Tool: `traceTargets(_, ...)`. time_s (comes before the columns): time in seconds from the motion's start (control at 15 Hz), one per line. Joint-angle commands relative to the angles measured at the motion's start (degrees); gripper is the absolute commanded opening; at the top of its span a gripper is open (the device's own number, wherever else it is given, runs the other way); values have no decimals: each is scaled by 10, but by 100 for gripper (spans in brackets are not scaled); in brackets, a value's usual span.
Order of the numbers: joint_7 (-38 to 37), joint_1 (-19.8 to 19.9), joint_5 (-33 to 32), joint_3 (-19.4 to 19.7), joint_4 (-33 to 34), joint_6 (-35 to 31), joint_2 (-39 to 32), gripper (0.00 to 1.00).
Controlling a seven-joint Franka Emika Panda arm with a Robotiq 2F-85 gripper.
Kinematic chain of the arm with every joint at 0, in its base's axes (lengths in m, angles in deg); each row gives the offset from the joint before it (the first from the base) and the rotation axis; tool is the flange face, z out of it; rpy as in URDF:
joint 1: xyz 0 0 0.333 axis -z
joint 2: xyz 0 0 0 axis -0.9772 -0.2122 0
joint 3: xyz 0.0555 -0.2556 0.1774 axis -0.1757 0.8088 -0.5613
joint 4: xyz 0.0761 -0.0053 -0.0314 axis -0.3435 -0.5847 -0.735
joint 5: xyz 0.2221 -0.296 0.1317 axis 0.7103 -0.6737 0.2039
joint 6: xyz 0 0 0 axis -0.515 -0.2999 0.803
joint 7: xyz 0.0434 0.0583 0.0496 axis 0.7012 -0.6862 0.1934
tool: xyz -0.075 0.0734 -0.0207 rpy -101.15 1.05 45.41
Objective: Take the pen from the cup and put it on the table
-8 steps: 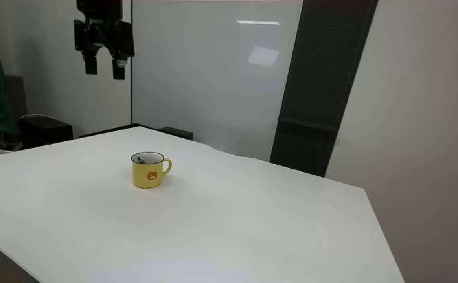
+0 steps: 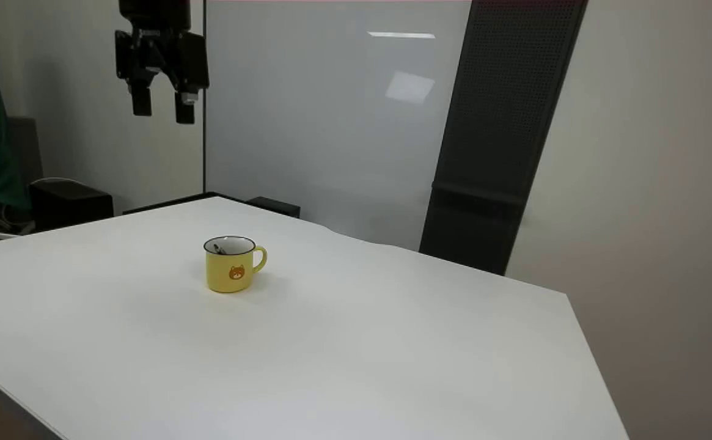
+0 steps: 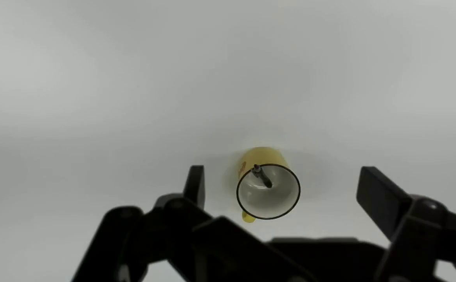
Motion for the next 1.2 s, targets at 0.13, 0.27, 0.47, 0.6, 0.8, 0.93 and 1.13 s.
traceTargets(0.13, -2, -8, -2, 8, 1, 1, 0, 100)
traceTargets(0.27, -2, -8, -2, 8, 1, 1, 0, 100)
traceTargets(0.47, -23, 5, -24, 11, -4, -24, -11, 100)
traceTargets(0.6, -25, 16, -45, 19, -9, -53, -28, 100)
traceTargets(0.8, 5, 26, -66, 40, -11, -103, -73, 100)
traceTargets(0.93, 36, 26, -59, 55, 0, -132, -114, 100)
traceTargets(1.13, 100, 18, -22, 69, 27, -169, -175, 100)
